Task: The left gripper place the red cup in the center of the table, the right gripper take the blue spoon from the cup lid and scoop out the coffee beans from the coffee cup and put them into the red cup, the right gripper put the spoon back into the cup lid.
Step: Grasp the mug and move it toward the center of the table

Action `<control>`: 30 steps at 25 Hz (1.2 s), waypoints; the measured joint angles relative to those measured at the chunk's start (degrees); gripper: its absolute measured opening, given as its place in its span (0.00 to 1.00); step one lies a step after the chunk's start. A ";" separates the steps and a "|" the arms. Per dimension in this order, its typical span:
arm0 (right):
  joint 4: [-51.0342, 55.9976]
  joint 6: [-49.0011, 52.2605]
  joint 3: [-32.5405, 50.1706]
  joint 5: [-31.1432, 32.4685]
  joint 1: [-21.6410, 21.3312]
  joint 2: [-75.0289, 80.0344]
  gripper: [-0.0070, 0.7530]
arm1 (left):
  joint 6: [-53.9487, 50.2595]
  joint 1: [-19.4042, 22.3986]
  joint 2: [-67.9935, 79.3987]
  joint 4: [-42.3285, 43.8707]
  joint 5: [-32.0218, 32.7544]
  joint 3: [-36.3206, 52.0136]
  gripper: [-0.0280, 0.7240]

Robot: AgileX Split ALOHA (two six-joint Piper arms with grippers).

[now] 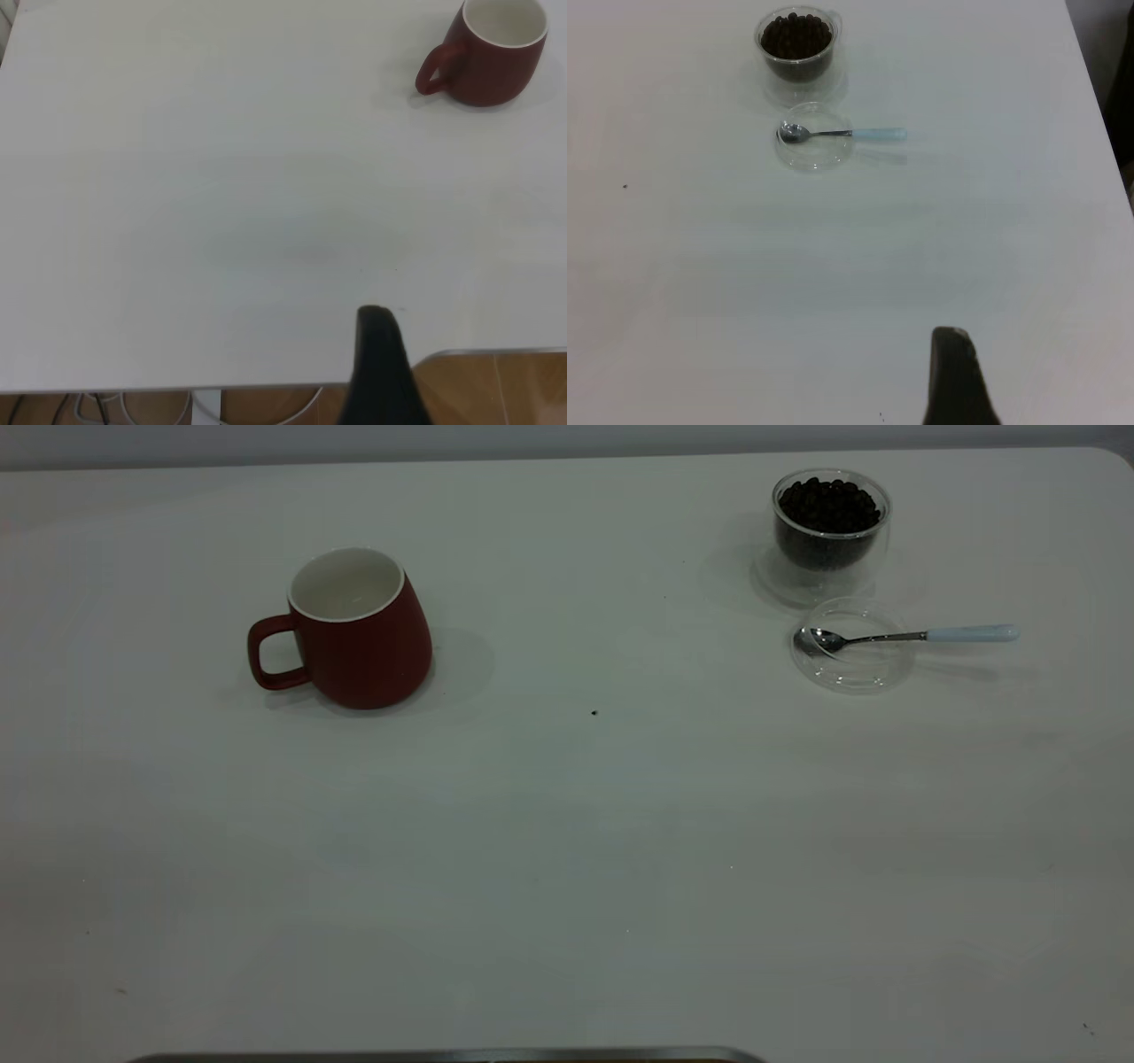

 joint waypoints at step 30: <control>0.00 -0.06 0.00 0.00 0.00 0.00 0.70 | 0.00 0.00 1.12 0.85 -0.67 -0.33 0.82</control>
